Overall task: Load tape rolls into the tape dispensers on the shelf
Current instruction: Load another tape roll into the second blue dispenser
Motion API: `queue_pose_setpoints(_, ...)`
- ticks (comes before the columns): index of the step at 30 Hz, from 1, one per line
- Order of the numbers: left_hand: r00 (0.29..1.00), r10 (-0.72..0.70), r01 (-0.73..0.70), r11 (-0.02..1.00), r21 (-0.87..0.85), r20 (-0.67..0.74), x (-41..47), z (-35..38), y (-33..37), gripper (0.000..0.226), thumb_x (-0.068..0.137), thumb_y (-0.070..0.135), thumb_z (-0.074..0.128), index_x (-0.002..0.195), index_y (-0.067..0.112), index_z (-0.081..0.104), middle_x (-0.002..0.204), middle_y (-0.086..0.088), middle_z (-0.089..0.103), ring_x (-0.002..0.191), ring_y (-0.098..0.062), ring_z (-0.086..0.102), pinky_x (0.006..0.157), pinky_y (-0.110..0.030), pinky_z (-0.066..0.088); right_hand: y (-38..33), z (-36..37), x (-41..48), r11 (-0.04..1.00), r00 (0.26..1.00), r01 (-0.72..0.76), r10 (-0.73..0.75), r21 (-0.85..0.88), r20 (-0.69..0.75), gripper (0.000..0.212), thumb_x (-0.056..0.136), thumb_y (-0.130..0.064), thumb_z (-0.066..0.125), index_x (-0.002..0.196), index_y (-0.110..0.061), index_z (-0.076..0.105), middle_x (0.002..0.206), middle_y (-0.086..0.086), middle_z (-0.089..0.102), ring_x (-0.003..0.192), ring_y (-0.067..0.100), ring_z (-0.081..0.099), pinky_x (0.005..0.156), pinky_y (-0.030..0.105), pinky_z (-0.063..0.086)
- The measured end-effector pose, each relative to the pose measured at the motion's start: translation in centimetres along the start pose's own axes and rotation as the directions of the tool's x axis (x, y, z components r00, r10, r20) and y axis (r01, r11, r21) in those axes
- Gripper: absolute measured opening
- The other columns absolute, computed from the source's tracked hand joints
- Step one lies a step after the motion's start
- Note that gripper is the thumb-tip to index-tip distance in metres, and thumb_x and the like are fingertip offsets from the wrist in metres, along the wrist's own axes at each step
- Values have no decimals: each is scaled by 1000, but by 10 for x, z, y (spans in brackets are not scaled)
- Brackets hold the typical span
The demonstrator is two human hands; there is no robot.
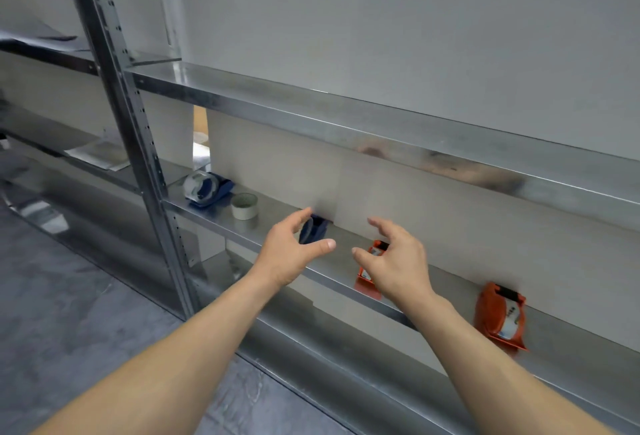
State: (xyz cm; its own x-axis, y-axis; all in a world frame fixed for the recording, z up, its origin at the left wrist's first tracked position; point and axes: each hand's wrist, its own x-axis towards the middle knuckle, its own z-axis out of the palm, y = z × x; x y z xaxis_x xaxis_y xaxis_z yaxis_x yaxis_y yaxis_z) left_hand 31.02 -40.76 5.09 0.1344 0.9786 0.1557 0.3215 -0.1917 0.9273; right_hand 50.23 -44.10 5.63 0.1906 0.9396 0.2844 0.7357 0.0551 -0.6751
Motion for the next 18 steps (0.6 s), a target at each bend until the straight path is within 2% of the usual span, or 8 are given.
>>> queue_pose_setpoints(2,1000,-16,16,1000,14,-8,14,-9,-10,64,75,25,82,134,17,58,147,3,47,138,-11,40,104,-24,29,-2,17,15,1000,1000,7,-7,-9,6,48,75,-31,77,122,-27,68,133,-6,65,116,17,62,102,34,47)
queue_pose_setpoints(5,999,-50,49,999,21,12,38,-21,-23,73,77,21,81,142,18,49,147,3,46,136,-10,40,104,-23,29,-6,40,40,1000,1000,1,-2,14,15,56,76,-26,78,129,-23,64,134,-4,62,125,16,57,107,32,44)
queue_pose_setpoints(8,995,-93,93,996,-15,21,65,-27,-37,68,78,15,80,139,16,51,137,3,55,130,-11,48,101,-23,34,-3,63,70,999,998,-40,39,37,45,48,78,-23,75,125,-23,67,123,-5,69,109,15,67,97,33,51)
queue_pose_setpoints(10,994,-109,109,994,6,23,84,-32,-44,76,76,17,82,144,20,46,138,8,50,132,-9,42,105,-28,35,-4,78,87,998,996,-43,39,51,74,62,77,-21,74,137,-24,57,133,-7,62,113,15,64,100,34,50)
queue_pose_setpoints(12,989,-144,144,989,-17,34,102,-37,-52,85,75,15,82,148,22,40,141,5,49,129,-14,47,107,-35,40,-3,90,104,996,993,-61,54,70,103,68,77,-19,73,141,-26,52,138,-4,59,113,15,63,101,36,51)
queue_pose_setpoints(15,985,-173,174,984,-40,9,127,-40,-66,77,77,11,80,145,18,43,129,-4,63,114,-20,63,91,-27,48,4,105,128,994,989,-90,81,61,126,61,78,-12,68,137,-23,57,133,-1,64,106,17,67,100,35,52)
queue_pose_setpoints(16,984,-178,179,983,-42,6,133,-40,-70,77,78,11,80,145,18,43,132,-3,60,114,-20,62,89,-26,48,5,109,134,995,988,-91,85,42,130,65,77,-12,68,139,-24,54,132,-2,63,106,17,66,100,34,52)
queue_pose_setpoints(18,982,-187,188,982,-27,31,146,-40,-77,79,78,13,80,146,20,41,143,0,51,124,-21,54,96,-31,47,7,116,144,994,985,-106,102,18,138,73,77,-12,70,144,-28,47,131,-1,60,107,15,63,98,29,51)
